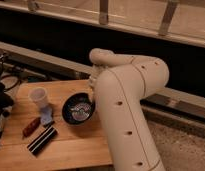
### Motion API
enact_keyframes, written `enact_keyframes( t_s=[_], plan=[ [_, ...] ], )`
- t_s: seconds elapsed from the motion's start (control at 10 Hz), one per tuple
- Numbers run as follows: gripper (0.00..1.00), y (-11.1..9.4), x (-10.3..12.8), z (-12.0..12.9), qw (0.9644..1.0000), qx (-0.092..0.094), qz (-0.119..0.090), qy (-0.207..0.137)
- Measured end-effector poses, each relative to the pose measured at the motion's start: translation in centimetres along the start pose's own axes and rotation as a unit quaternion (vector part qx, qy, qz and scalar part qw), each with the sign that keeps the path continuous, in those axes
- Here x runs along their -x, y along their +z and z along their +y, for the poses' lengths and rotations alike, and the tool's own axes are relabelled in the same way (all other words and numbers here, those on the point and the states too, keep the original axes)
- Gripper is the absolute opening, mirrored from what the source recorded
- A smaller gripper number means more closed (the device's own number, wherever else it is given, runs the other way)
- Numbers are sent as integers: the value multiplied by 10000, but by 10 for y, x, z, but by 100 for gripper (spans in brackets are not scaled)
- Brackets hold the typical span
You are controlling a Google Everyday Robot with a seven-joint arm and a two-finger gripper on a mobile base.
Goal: Drag the ceramic bowl in a circle
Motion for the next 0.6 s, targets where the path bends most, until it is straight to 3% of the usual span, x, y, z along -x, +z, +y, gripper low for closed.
enact_keyframes(
  t_s=[0.3, 0.5, 0.6],
  plan=[
    [44, 7, 0, 16, 10000, 8, 65, -63],
    [54, 7, 0, 16, 9999, 20, 77, -65],
    [54, 7, 0, 15, 9999, 24, 87, -68]
  ],
)
